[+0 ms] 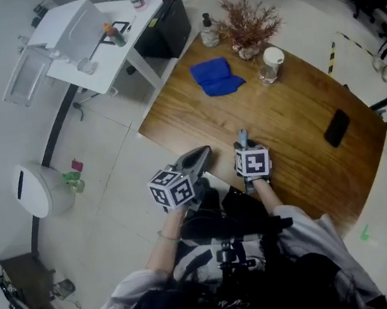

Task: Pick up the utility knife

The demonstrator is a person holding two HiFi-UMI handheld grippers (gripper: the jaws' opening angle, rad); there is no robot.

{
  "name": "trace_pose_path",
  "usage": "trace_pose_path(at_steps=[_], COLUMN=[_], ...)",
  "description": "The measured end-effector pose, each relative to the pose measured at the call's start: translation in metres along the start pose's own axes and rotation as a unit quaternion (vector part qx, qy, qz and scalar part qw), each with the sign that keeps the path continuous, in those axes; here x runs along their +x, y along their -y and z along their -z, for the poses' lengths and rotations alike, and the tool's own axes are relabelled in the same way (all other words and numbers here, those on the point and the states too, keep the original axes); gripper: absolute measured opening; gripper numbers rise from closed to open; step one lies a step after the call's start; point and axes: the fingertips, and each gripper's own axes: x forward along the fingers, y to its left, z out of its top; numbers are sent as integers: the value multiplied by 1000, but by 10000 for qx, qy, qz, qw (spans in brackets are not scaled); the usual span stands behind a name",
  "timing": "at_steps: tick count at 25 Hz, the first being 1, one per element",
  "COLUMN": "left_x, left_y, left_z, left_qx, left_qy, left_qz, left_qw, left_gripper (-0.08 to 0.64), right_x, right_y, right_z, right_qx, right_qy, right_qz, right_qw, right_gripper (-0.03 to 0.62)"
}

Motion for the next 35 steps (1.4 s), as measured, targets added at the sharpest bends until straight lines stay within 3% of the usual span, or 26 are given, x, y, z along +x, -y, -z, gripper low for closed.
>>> trace_pose_path(at_steps=[3, 6, 8, 12, 14, 17, 21, 30, 35], left_x=[10, 17, 19, 24, 26, 29, 37, 59, 68], left_y=[-2, -10, -16, -32, -41, -50, -55, -37, -30], left_z=[1, -2, -8, -22, -28, -34, -40, -47, -39], left_qx=[-27, -25, -9, 48, 95, 161, 207, 301, 679], left_qy=[-117, -287, -352, -445, -510, -620, -724, -894, -1169], left_qz=[169, 349, 490, 686, 753, 915, 1158, 1682, 1695], left_qw=[9998, 9990, 9982, 9966, 9958, 9937, 9904, 9812, 9762], left_gripper=[5, 5, 5, 5, 5, 5, 5, 4, 5], right_x=[8, 14, 15, 14, 9, -8, -42, -116, -128], right_y=[3, 3, 3, 11, 13, 6, -2, -19, -12], right_z=[0, -1, -3, -5, -7, -20, -35, -59, -55], right_qx=[-188, -776, -884, -339, 349, 1240, 1304, 1858, 1991], right_qy=[49, 84, 68, -54, 39, 504, 924, 1861, 2007], right_qz=[365, 770, 904, 908, 689, 329, 380, 264, 400], right_qw=[9991, 9940, 9920, 9953, 9970, 9905, 9864, 9644, 9584], right_gripper=[196, 192, 178, 155, 150, 149, 147, 143, 143])
